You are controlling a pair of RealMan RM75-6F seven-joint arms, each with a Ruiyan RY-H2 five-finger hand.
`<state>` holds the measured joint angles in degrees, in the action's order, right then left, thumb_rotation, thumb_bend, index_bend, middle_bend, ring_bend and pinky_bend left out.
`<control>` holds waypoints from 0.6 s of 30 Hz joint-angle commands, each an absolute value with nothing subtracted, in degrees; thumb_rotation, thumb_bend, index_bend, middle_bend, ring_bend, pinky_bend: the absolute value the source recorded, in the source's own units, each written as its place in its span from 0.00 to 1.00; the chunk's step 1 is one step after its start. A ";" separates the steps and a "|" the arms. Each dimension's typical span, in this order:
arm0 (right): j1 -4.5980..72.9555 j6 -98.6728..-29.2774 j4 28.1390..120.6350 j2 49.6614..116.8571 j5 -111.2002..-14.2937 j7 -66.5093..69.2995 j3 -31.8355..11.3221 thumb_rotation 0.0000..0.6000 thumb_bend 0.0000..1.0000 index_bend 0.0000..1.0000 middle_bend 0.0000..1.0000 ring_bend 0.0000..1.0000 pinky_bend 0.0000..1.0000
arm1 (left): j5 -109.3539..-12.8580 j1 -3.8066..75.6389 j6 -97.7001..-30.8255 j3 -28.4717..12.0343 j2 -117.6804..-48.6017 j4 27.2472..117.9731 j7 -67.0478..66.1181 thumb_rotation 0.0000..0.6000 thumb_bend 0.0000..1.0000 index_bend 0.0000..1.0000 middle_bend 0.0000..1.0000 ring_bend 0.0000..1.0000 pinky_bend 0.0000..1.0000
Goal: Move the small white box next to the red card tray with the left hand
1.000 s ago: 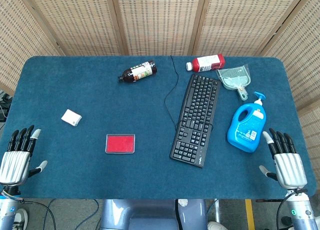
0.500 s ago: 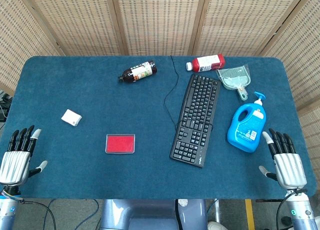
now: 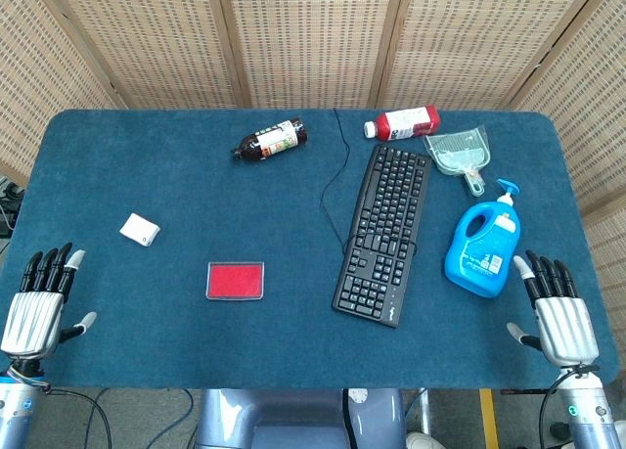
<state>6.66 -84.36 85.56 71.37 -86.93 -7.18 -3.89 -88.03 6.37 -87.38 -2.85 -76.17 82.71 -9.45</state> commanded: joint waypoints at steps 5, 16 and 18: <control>6.58 -84.36 85.53 71.24 -86.80 -6.73 -3.87 1.00 0.00 0.00 0.00 0.00 0.00 | -86.59 7.69 -85.66 -4.34 -74.94 83.00 -8.27 1.00 0.19 0.00 0.00 0.00 0.00; 7.01 -83.06 85.22 71.58 -85.75 -7.09 -4.05 1.00 0.00 0.00 0.00 0.00 0.00 | -81.65 18.05 -69.10 -8.93 -68.31 82.30 -8.70 1.00 0.21 0.00 0.00 0.00 0.00; 7.04 -82.89 85.28 71.56 -85.40 -6.99 -4.18 1.00 0.00 0.00 0.00 0.00 0.00 | -80.11 20.57 -64.34 -9.46 -67.51 81.79 -8.48 1.00 0.21 0.00 0.00 0.00 0.00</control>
